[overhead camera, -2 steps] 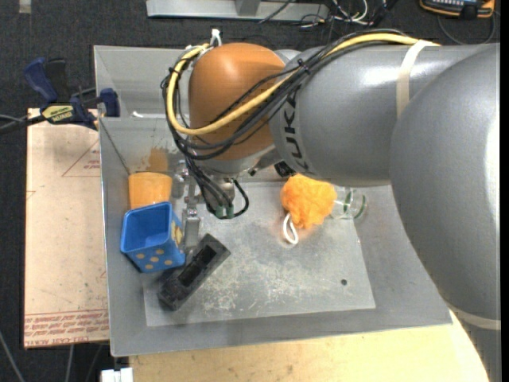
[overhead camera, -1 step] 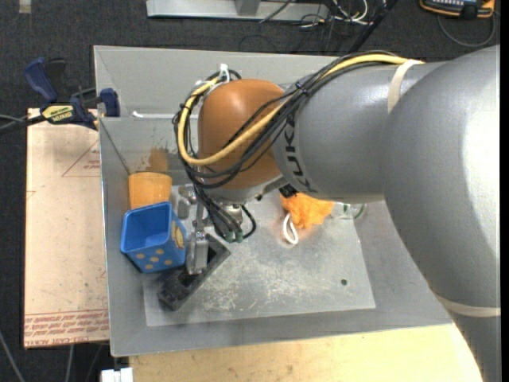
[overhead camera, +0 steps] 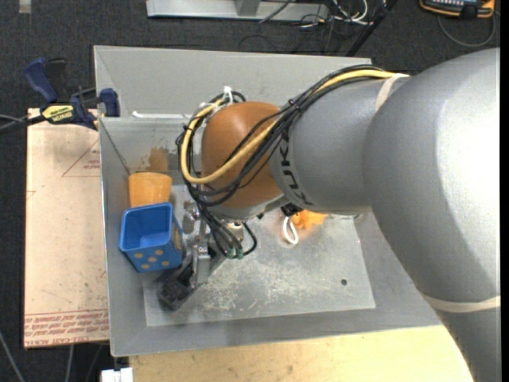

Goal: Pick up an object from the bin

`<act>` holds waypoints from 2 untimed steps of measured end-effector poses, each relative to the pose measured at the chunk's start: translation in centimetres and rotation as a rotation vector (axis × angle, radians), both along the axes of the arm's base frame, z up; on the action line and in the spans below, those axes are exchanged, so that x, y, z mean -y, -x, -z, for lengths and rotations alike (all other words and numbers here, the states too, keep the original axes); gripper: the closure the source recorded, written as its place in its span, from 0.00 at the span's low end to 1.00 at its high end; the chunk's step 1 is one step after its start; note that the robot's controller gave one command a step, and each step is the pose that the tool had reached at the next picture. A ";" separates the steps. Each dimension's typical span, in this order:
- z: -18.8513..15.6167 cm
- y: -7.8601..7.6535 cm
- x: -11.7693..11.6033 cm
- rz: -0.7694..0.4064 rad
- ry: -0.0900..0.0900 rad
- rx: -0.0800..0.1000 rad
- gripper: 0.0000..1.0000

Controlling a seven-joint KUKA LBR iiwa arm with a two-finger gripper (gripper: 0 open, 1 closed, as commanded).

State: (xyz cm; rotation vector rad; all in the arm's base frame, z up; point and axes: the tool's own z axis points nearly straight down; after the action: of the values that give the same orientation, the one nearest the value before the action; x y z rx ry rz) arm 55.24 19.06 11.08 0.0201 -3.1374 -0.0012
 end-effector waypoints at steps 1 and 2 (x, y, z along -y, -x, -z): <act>1.4 0.2 -0.1 0.094 -0.003 0.003 0.00; 2.3 -0.1 -0.5 -0.154 0.001 -0.004 0.00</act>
Offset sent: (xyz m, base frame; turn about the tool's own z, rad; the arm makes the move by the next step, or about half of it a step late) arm 0.0028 0.0126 -0.0408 -0.3953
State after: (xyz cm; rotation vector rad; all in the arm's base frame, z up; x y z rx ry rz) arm 55.32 19.53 8.78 0.2605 -3.1228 0.0014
